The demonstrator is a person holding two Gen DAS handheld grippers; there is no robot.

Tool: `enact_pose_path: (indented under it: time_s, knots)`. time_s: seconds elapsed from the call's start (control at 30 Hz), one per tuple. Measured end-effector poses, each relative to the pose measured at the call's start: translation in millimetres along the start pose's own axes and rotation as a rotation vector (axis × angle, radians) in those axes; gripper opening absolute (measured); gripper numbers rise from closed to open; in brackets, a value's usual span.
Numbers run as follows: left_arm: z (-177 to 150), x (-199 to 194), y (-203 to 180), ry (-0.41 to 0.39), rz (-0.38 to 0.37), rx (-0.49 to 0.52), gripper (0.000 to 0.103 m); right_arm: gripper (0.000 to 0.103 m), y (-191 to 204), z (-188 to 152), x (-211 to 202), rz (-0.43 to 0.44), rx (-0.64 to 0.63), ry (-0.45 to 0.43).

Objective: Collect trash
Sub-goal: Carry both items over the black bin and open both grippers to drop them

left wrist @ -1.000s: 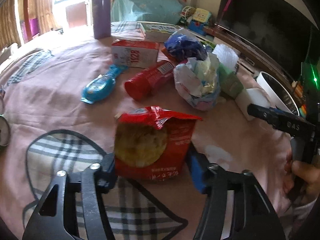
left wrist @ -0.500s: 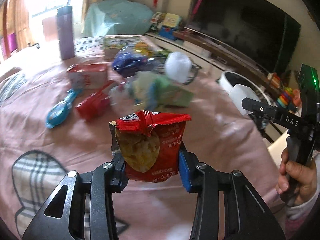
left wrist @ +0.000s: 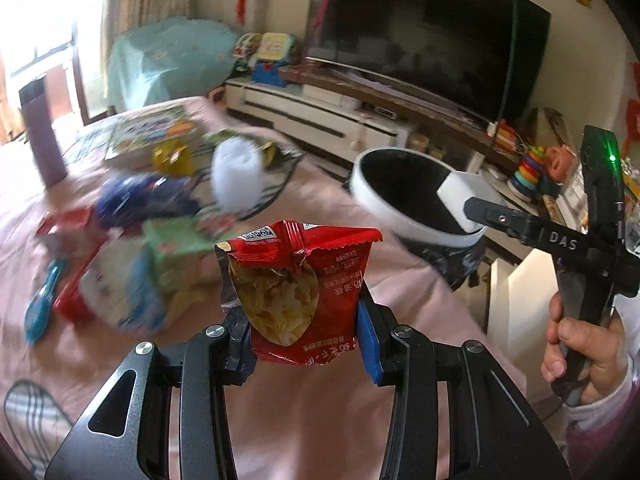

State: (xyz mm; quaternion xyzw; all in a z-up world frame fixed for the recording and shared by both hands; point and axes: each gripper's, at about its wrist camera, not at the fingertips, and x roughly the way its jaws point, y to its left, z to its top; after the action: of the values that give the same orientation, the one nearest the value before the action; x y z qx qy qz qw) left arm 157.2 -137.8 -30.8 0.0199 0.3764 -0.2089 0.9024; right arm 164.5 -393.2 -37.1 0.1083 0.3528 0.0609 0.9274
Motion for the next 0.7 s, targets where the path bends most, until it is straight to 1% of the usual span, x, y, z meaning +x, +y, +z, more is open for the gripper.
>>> enact_pose_path:
  time_s: [0.3,0.53,0.7]
  knots:
    - [39.5,32.1,-39.0,0.023,-0.053,0.068,0.040,0.080,-39.1,22.1,7.1,-0.010,0.024,0.014]
    - [70.4,67.4,-61.9,0.071,-0.099,0.085,0.040,0.081,-65.4,33.8,18.0,0.019,0.053,0.049]
    - [83.2,91.1,-75.8,0.108,-0.124,0.091,0.040,0.082,-80.8,41.1,26.6,0.039,0.068,0.078]
